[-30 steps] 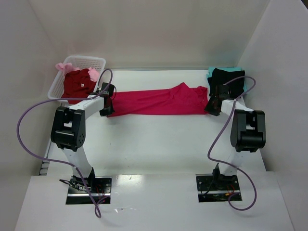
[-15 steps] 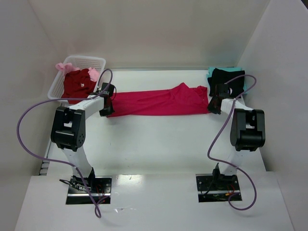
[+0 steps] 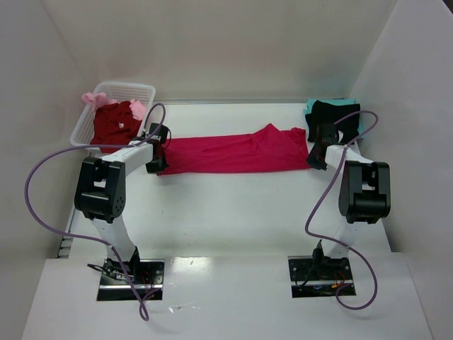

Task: Fold and stack the t-shirts

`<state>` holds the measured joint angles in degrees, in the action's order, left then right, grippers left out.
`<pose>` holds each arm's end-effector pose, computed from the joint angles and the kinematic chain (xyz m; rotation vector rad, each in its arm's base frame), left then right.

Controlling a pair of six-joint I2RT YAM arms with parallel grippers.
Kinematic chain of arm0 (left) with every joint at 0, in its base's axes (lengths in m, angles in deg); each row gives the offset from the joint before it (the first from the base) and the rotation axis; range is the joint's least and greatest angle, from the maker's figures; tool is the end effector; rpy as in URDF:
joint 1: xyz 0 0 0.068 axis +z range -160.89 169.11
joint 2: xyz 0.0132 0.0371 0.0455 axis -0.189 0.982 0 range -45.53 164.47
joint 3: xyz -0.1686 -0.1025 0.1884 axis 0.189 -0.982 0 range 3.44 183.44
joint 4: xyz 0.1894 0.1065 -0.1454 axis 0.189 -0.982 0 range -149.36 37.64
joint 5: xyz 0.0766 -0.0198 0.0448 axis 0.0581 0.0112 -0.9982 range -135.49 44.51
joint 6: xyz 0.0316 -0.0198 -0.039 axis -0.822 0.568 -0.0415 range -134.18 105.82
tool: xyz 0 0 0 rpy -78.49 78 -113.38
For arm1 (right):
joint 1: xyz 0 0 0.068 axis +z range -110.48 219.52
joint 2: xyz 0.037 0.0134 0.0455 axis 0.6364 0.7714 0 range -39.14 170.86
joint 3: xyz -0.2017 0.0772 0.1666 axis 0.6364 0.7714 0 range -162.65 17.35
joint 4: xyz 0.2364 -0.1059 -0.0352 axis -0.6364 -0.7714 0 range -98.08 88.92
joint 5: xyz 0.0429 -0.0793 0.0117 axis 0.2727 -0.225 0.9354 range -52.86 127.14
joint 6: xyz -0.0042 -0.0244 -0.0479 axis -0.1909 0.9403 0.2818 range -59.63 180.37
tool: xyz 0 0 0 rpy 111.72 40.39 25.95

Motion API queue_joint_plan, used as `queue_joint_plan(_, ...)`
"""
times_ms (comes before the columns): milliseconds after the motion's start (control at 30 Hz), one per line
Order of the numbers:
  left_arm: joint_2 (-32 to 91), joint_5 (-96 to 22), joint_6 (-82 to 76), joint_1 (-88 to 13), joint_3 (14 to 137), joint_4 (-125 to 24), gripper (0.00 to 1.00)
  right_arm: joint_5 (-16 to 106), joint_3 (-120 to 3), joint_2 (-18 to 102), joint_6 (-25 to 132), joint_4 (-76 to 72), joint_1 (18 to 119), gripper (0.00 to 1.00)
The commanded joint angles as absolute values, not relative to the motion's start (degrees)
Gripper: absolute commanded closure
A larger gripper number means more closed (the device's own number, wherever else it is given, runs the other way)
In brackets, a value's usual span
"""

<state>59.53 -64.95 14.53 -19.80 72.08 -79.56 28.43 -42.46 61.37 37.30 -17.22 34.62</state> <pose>0.3665 -0.0454 0.1749 -0.5483 2.5348 0.2248 0.3511 -0.0355 0.1673 0.6715 2.4568 -0.0719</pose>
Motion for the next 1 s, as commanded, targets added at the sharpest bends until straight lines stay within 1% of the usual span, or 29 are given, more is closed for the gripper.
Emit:
queue_joint_plan(0,56.69,-63.51,14.38,-19.51,70.59,-82.94,1.0,24.57,-43.47,58.42,37.79,-18.84,33.81,0.99)
queue_joint_plan(33,55.29,-61.94,14.38,-19.51,69.98,-82.94,1.0,24.57,-43.47,58.42,37.79,-18.84,33.81,0.99)
queue_joint_plan(133,54.23,-59.9,14.9,-19.51,69.27,-84.34,1.0,25.19,-43.47,58.42,37.26,-18.84,33.81,0.92)
queue_joint_plan(267,50.89,-60.42,16.14,-19.51,69.27,-85.75,0.63,26.41,-43.47,57.72,37.26,-18.31,33.81,0.76)
queue_joint_plan(300,50.36,-60.43,16.14,-19.51,69.27,-85.76,0.55,27.73,-43.47,56.58,37.26,-18.31,33.81,0.73)
queue_joint_plan(333,49.84,-60.43,16.14,-19.51,70.57,-85.76,0.47,28.44,-43.47,55.79,37.26,-18.31,33.81,0.66)
queue_joint_plan(400,48.34,-60.43,16.14,-19.51,72.07,-86.98,0.42,29.49,-43.47,52.82,37.26,-17.78,33.81,0.58)
queue_joint_plan(433,47.29,-59.82,16.14,-19.51,72.86,-86.99,0.39,30.02,-43.47,51.66,37.26,-17.26,33.81,0.47)
queue_joint_plan(467,46.76,-59.81,16.14,-19.51,73.83,-86.99,0.33,30.55,-44.16,50.52,37.26,-17.25,33.81,0.41)
queue_joint_plan(500,46.23,-57.9,15.36,-19.51,75.49,-86.99,0.3,30.55,-44.95,49.46,37.26,-17.25,33.81,0.34)
queue_joint_plan(533,45.18,-56.83,14.22,-19.51,76.12,-86.99,0.28,31.77,-45.66,47.71,37.26,-17.25,33.81,0.3)
queue_joint_plan(567,44.65,-55.43,13.34,-19.51,76.12,-84.29,0.26,32.48,-46.45,47.17,37.26,-17.78,33.81,0.23)
queue_joint_plan(600,44.65,-51.85,12.2,-19.51,76.12,-82.52,0.22,33.36,-48.02,47.17,37.26,-17.78,33.81,0.2)
queue_joint_plan(667,44.03,-48.66,8.42,-19.51,76.65,-79.01,0.2,37.21,-49.26,46.47,36.73,-17.78,33.81,0.12)
queue_joint_plan(700,44.73,-47.26,7.27,-19.51,77.17,-78.21,0.19,38.19,-49.96,45.94,36.73,-17.78,33.81,0.07)
queue_joint_plan(733,45.34,-43.5,3.78,-19.51,77.18,-77.15,0.14,38.89,-49.97,45.94,36.12,-17.78,33.81,0.06)
queue_joint_plan(800,45.35,-40.57,0.25,-20.29,77.79,-73.38,0.08,38.9,-51.11,45.94,36.12,-17.78,34.51,0.03)
queue_joint_plan(900,45.88,-38.55,-6.87,-21.53,77.79,-70.65,0.07,39.43,-52.51,46.55,36.73,-18.49,37.49,0.0)
queue_joint_plan(967,47.63,-33.3,-14.66,-21.53,78.5,-70.64,0.07,37.86,-52.52,47.08,37.43,-19.27,39.77,0.0)
